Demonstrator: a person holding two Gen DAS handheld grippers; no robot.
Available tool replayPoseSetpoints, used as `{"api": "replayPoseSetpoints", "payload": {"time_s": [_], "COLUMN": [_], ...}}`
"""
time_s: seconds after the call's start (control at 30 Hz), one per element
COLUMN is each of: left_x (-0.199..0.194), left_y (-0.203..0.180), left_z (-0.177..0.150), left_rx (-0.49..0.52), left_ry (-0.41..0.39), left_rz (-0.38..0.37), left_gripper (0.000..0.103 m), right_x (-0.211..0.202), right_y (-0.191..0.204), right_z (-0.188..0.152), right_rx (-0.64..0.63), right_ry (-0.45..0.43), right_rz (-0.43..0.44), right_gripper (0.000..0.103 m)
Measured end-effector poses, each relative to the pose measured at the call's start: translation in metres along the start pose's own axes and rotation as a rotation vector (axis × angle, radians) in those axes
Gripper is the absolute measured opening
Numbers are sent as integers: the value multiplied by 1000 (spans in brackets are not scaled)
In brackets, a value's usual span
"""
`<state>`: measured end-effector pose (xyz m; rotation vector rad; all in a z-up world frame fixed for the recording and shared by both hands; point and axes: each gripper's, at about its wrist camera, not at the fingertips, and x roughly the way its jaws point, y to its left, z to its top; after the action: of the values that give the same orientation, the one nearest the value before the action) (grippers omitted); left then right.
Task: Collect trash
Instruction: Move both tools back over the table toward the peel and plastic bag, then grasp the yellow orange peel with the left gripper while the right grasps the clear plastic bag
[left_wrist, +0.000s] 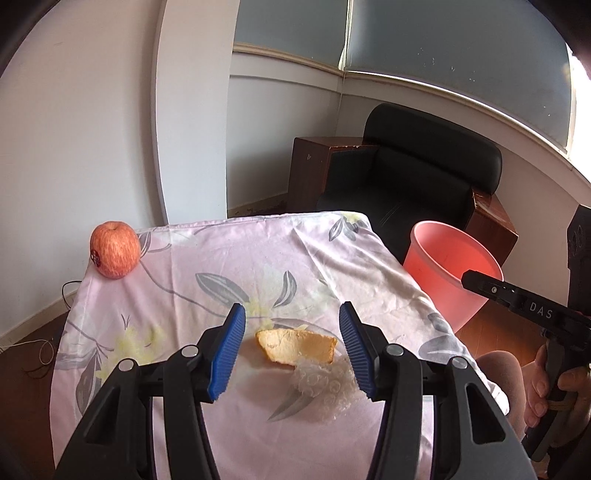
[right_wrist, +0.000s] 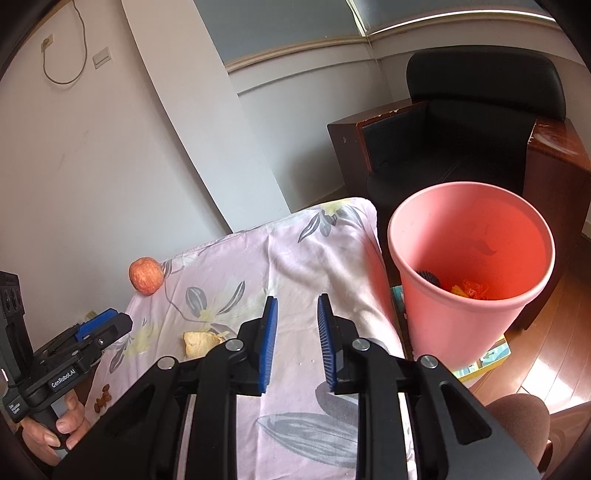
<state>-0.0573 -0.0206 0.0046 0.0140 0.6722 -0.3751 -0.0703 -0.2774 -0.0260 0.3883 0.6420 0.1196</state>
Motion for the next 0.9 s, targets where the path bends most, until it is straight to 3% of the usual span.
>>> {"api": "replayPoseSetpoints", "payload": {"time_s": [0.2,0.4,0.57,0.7,0.77,0.87,0.9], "left_x": [22,46,69,91,100,108,109], "left_y": [8,18,33,38,38,37,37], "left_z": [-21,-25,-12,-12,-14,-18,-18], "left_rx": [-54,-90,-148,-171,-185,-202,-212], "left_ry": [116,148,146,196,226,254,251], "left_rz": [-51,-19,0,-19,-48,-82,-94], "left_gripper": [52,52,51,48,45,23,10], "right_x": [16,27,30,29,31,38,40], "right_y": [7,11,18,27,29,32,31], "right_z": [-10,-14,-16,-19,-20,-25,-25], "right_rx": [-20,-29,-24,-34,-39,-37,-31], "right_ry": [54,96,132,160,178,209,221], "right_rz": [28,44,147,228,243,248,255], "right_gripper": [23,23,23,23,23,23,23]}}
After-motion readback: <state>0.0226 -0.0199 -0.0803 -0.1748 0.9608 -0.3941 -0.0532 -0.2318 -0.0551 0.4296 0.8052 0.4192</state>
